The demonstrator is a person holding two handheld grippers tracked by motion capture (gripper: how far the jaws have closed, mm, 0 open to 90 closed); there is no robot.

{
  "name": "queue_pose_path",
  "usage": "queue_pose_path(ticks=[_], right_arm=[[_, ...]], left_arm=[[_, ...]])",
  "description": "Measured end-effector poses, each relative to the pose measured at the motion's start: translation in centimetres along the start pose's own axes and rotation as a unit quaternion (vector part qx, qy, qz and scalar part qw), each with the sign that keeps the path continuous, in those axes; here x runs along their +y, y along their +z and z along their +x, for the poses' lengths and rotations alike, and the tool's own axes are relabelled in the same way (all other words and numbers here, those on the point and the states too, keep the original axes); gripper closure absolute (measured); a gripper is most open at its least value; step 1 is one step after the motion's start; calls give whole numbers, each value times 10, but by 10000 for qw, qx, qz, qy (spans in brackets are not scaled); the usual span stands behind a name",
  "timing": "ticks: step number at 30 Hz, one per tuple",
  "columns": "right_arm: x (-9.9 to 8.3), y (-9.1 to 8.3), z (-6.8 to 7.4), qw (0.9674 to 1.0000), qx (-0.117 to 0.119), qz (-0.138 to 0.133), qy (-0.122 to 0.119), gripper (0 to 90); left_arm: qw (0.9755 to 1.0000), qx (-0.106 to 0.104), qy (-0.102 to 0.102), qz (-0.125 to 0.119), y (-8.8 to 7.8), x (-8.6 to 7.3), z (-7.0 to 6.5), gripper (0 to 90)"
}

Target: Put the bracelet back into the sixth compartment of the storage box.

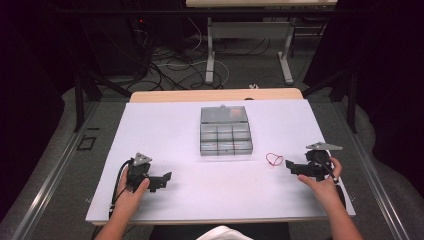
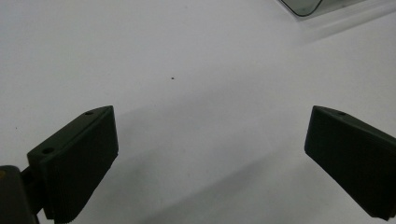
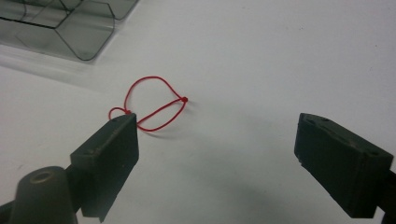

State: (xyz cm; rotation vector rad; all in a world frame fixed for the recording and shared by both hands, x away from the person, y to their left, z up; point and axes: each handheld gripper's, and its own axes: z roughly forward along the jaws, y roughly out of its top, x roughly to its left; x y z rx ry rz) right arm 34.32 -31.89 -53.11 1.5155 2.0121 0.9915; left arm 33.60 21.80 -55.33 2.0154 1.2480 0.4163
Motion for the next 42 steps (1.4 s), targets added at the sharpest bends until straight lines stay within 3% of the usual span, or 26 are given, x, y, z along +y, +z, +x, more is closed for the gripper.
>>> queue_pose_path(ticks=[9,22,34,42], right_arm=[[4,-3,6,9999,108,15,122,140],[18,-1,11,9999,153,2,-79,157],[35,7,20,9992,254,214,-215,217],[46,16,24,9987,197,462,-28,276]], left_arm=[[10000,-18,-32,-26,-1,0,0,31],[10000,-15,-75,-31,-1,0,-1,33],[9998,4,-175,-27,-2,0,0,39],[9997,-9,-225,-64,-2,0,0,39]])
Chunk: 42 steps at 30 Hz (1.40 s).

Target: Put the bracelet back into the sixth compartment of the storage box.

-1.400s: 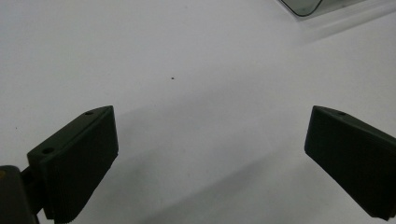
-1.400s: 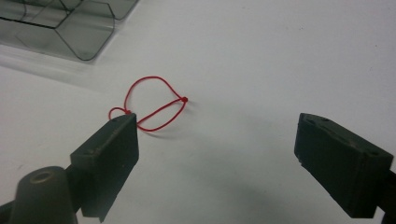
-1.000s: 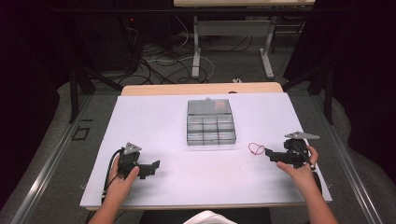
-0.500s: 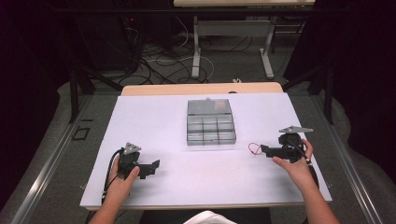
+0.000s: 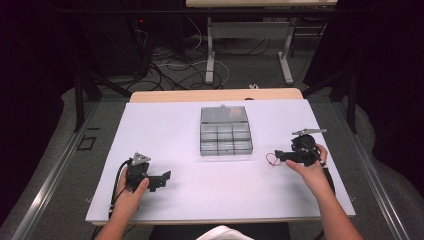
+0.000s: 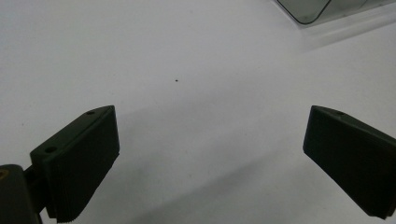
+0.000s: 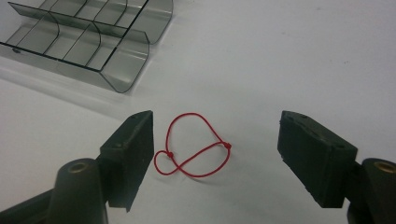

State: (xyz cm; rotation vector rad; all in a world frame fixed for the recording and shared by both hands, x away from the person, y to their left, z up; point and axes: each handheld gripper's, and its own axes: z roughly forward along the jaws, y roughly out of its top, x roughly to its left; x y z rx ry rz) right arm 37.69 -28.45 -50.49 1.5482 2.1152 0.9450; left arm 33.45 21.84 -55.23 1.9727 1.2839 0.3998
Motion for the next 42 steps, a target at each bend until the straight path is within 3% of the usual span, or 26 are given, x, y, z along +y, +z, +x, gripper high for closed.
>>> queue_pose_path(ticks=[8,14,30,36,42], right_arm=[[9,7,0,9998,84,159,119,370],[15,13,-1,9996,157,241,24,437],[15,27,-3,9989,-84,470,-6,479],[12,29,-8,9982,79,549,234,578],[9,32,-10,9969,40,706,345,645]], left_arm=[[10000,-4,-8,-5,0,0,0,39],[10000,-3,8,6,1,0,0,39],[10000,-2,16,30,1,0,0,39],[10000,-7,24,41,1,0,0,39],[10000,4,29,36,1,0,1,39]])
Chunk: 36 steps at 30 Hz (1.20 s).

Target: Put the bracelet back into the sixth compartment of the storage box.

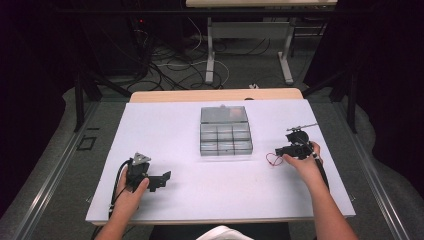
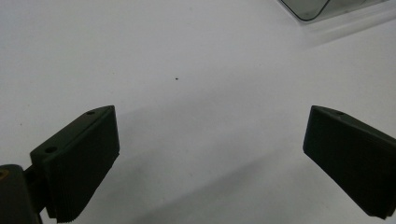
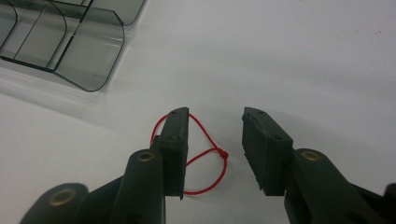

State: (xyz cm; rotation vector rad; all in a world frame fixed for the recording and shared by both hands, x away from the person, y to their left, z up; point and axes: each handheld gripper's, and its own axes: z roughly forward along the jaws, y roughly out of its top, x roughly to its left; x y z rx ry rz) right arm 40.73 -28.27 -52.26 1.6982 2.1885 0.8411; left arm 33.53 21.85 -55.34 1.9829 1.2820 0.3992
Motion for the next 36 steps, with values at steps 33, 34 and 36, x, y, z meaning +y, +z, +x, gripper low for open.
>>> queue_pose_path(ticks=[33,34,36], right_arm=[[-4,10,-3,9996,-84,260,113,824],[-4,10,-3,9995,-102,277,117,828],[-4,10,-3,9995,-115,287,100,835]], left_arm=[[10000,21,39,11,0,0,0,40],[10000,21,40,13,0,0,0,40],[10000,20,42,11,0,0,0,40]])
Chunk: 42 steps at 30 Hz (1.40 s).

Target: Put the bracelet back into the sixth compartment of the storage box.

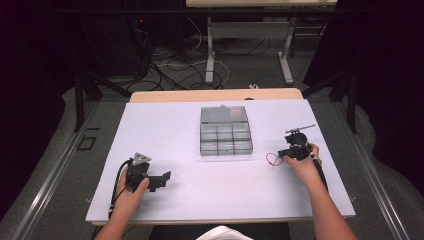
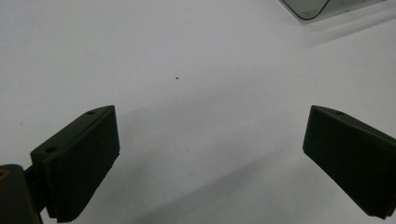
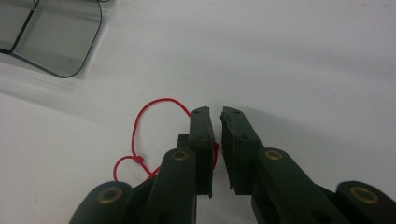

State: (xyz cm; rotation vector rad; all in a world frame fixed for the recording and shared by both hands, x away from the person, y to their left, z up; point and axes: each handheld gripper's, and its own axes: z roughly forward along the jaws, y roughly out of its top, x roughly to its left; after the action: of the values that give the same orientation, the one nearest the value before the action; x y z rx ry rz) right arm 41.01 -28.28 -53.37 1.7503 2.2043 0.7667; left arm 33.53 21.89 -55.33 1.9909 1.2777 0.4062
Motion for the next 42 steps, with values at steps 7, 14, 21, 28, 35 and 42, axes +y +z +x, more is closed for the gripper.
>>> queue_pose_path(ticks=[7,14,21,28,35,42], right_arm=[[0,1,0,10000,6,36,-27,860],[0,1,1,10000,7,65,19,878],[0,0,1,10000,81,23,-8,882],[0,-2,0,10000,73,-7,-47,885],[0,-5,0,9999,125,-84,-50,886],[0,-9,-1,9997,140,-177,-68,888]], left_arm=[[10000,0,-2,2,0,0,0,40],[10000,0,-1,4,0,0,0,40],[10000,-4,-4,3,0,0,0,40],[10000,4,-8,15,0,0,0,41],[10000,0,-13,13,0,0,0,41],[10000,1,-16,10,1,0,-1,41]])
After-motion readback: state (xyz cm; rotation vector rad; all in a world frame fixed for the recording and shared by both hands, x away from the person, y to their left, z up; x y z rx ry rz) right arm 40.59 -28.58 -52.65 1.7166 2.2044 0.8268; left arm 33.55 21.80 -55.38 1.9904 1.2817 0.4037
